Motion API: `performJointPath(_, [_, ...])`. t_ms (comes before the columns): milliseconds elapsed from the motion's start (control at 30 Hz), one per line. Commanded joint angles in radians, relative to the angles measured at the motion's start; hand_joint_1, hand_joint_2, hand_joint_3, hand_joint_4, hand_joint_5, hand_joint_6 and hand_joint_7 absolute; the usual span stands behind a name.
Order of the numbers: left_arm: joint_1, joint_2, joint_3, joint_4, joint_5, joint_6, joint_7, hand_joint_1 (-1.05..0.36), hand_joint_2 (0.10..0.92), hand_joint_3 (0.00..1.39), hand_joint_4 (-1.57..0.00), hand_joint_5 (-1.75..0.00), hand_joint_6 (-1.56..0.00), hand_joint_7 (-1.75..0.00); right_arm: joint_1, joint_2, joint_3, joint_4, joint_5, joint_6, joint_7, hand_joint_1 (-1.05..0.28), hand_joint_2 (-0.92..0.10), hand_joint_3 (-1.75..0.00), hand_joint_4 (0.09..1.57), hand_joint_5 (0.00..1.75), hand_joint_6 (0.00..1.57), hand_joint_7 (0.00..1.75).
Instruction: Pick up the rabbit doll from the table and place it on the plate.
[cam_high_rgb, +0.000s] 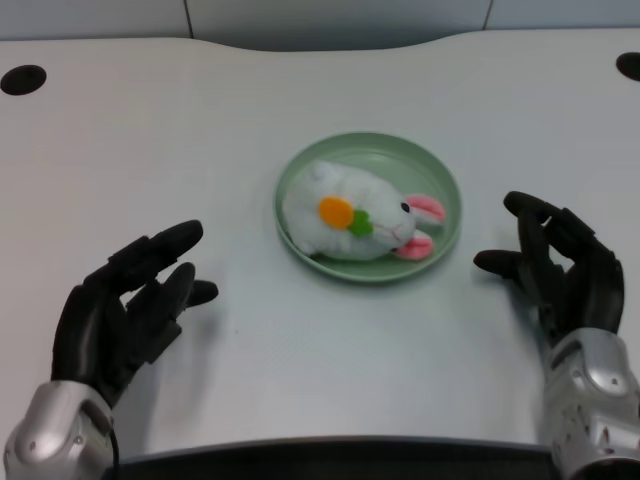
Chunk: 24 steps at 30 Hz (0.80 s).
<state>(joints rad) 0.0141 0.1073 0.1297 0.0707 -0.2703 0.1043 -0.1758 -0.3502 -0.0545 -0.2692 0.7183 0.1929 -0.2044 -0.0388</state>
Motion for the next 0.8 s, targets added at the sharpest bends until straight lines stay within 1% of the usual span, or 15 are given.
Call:
performJointPath(33, [0.038, -0.038, 0.046, -0.046, -0.069, 0.050, 0.021, -0.48, 0.921, 0.51, -0.38, -1.47, -0.68, -0.32, 0.003, -0.001, -0.001, -0.010, 0.000, 0.012, -0.003, -0.32, -0.92, -0.24, 0.81, 1.08, 0.81, 0.51])
performJointPath(67, [0.051, -0.050, 0.060, -0.056, -0.092, 0.060, 0.025, -0.49, 0.921, 0.52, -0.37, -1.50, -0.67, -0.34, 0.003, 0.000, -0.002, -0.013, 0.002, 0.016, -0.005, -0.32, -0.92, -0.24, 0.81, 1.08, 0.81, 0.51])
performJointPath(100, [0.063, -0.060, 0.072, -0.067, -0.110, 0.076, 0.032, -0.49, 0.921, 0.55, -0.34, -1.55, -0.59, -0.48, 0.003, 0.000, -0.002, -0.013, 0.003, 0.014, -0.003, -0.32, -0.92, -0.24, 0.81, 1.08, 0.81, 0.51])
performJointPath(133, [0.074, -0.065, 0.081, -0.074, -0.121, 0.086, 0.033, -0.49, 0.921, 0.56, -0.34, -1.56, -0.55, -0.57, 0.003, -0.002, -0.003, -0.009, 0.004, 0.009, 0.001, -0.32, -0.92, -0.24, 0.81, 1.08, 0.81, 0.51])
performJointPath(200, [0.087, -0.068, 0.090, -0.082, -0.131, 0.097, 0.032, -0.49, 0.921, 0.59, -0.34, -1.57, -0.50, -0.65, 0.002, -0.004, -0.005, -0.003, 0.006, 0.004, 0.008, -0.32, -0.92, -0.24, 0.82, 1.08, 0.80, 0.51])
performJointPath(267, [0.097, -0.071, 0.099, -0.084, -0.138, 0.102, 0.030, -0.49, 0.921, 0.60, -0.35, -1.57, -0.49, -0.67, 0.000, -0.005, -0.006, 0.003, 0.008, 0.001, 0.013, -0.32, -0.92, -0.24, 0.82, 1.08, 0.81, 0.51])
performJointPath(367, [0.108, -0.072, 0.109, -0.084, -0.146, 0.110, 0.030, -0.50, 0.921, 0.61, -0.38, -1.59, -0.49, -0.68, -0.004, -0.011, -0.005, 0.015, 0.002, -0.002, 0.015, -0.32, -0.92, -0.24, 0.80, 1.06, 0.79, 0.50])
performJointPath(433, [0.114, -0.081, 0.114, -0.078, -0.149, 0.113, 0.035, -0.50, 0.921, 0.62, -0.40, -1.60, -0.49, -0.68, -0.005, -0.011, -0.009, 0.013, 0.008, 0.000, 0.020, -0.32, -0.92, -0.24, 0.82, 1.07, 0.80, 0.51])
performJointPath(467, [0.116, -0.086, 0.116, -0.075, -0.150, 0.113, 0.036, -0.49, 0.921, 0.62, -0.41, -1.61, -0.48, -0.68, -0.005, -0.012, -0.009, 0.011, 0.007, 0.000, 0.020, -0.32, -0.92, -0.25, 0.83, 1.08, 0.81, 0.51])
performJointPath(533, [0.116, -0.093, 0.119, -0.066, -0.149, 0.105, 0.034, -0.49, 0.921, 0.61, -0.42, -1.59, -0.48, -0.68, -0.004, -0.015, -0.004, 0.008, -0.002, 0.001, 0.013, -0.32, -0.92, -0.26, 0.82, 1.07, 0.80, 0.51])
performJointPath(567, [0.114, -0.096, 0.120, -0.062, -0.147, 0.101, 0.036, -0.49, 0.921, 0.60, -0.43, -1.59, -0.49, -0.68, -0.006, -0.016, -0.004, 0.011, -0.004, -0.001, 0.012, -0.32, -0.92, -0.26, 0.82, 1.07, 0.80, 0.51])
performJointPath(633, [0.107, -0.099, 0.120, -0.057, -0.141, 0.098, 0.043, -0.49, 0.921, 0.59, -0.44, -1.59, -0.50, -0.68, -0.010, -0.016, -0.007, 0.019, -0.002, -0.005, 0.013, -0.31, -0.92, -0.26, 0.81, 1.06, 0.80, 0.51])
performJointPath(700, [0.100, -0.095, 0.118, -0.050, -0.132, 0.101, 0.048, -0.50, 0.921, 0.59, -0.46, -1.59, -0.50, -0.68, -0.014, -0.017, -0.013, 0.032, 0.007, -0.015, 0.026, -0.30, -0.92, -0.26, 0.80, 1.06, 0.80, 0.51])
performJointPath(767, [0.094, -0.092, 0.119, -0.046, -0.130, 0.104, 0.048, -0.50, 0.921, 0.59, -0.46, -1.59, -0.50, -0.68, -0.020, -0.018, -0.015, 0.042, 0.009, -0.020, 0.030, -0.30, -0.92, -0.26, 0.80, 1.06, 0.80, 0.51])
performJointPath(800, [0.091, -0.090, 0.120, -0.041, -0.130, 0.100, 0.044, -0.50, 0.921, 0.59, -0.46, -1.59, -0.50, -0.68, -0.023, -0.018, -0.015, 0.047, 0.007, -0.022, 0.027, -0.30, -0.92, -0.26, 0.80, 1.07, 0.80, 0.51])
